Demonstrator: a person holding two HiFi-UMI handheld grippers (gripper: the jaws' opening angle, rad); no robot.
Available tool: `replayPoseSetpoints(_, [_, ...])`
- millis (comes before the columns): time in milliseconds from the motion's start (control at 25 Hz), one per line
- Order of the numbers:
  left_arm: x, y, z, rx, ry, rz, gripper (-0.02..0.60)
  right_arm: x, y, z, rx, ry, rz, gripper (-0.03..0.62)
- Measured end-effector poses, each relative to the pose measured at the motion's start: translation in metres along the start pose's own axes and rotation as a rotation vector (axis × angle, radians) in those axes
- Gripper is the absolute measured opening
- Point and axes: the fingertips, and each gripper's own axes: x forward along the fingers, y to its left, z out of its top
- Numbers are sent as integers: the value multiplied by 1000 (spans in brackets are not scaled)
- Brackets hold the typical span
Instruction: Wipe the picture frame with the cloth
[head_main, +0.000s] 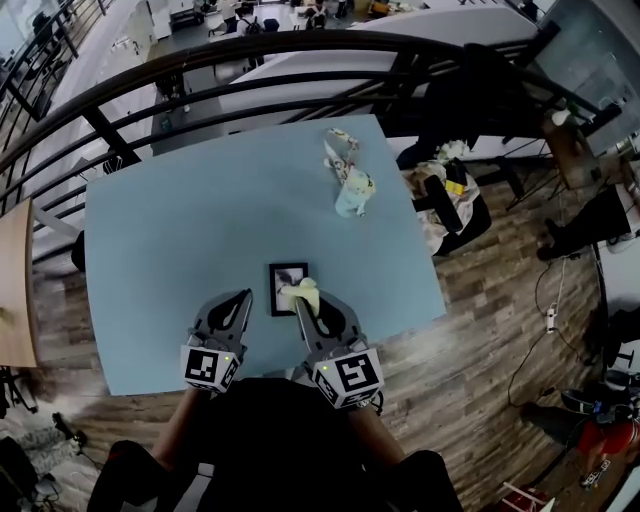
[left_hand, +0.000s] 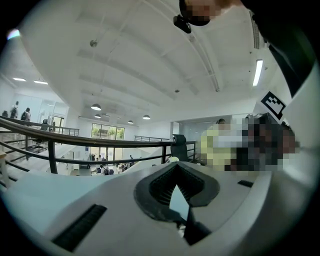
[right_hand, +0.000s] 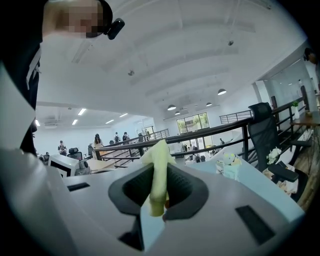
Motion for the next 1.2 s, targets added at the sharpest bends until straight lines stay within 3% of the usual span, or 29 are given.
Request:
replayPoseSetpoints(520, [37,27,-23,-12,66,49,-3,57,-23,-30,36,115,66,58])
replayPoseSetpoints(1200, [66,40,-61,-81,190,93,-3,128,-42,-114,48,317,149,58])
